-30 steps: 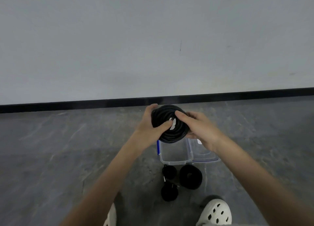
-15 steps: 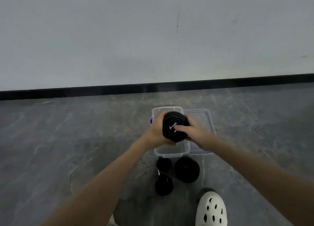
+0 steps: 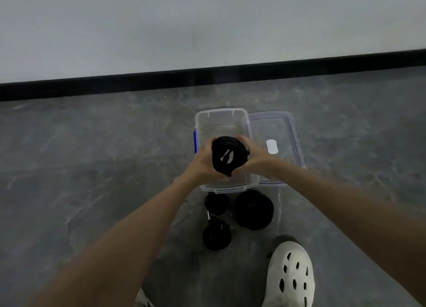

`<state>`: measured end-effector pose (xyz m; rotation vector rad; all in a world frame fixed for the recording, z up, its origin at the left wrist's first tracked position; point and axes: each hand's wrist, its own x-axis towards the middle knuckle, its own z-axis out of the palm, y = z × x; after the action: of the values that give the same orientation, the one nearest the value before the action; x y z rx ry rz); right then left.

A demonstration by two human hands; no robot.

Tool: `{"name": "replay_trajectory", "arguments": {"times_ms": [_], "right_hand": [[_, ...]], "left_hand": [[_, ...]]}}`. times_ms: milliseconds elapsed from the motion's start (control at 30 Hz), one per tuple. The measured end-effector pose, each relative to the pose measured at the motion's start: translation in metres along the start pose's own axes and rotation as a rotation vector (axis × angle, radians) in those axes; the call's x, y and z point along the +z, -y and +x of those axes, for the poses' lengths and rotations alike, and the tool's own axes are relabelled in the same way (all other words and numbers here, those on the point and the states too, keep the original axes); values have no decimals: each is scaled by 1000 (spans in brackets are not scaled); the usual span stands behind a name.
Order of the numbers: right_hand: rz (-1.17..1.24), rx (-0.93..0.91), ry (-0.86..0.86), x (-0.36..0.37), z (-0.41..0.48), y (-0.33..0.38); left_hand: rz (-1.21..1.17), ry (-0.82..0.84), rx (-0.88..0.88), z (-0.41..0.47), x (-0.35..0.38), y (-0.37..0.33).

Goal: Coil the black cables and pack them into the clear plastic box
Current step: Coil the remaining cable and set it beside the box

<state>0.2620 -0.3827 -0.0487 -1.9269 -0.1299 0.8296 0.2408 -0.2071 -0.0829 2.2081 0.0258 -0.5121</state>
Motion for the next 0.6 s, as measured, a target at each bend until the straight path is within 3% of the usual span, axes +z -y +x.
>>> {"name": "replay_trajectory", "arguments": {"times_ms": [167,333,600], "right_hand": [[70,73,43,0,11,-23],[99,124,76,10,16,-45],[90,171,113,24,31,-61]], "left_hand": [[291,119,-26,9,12,3],[703,104,39,13,17,13],[853,190,-14,15,12,20]]}}
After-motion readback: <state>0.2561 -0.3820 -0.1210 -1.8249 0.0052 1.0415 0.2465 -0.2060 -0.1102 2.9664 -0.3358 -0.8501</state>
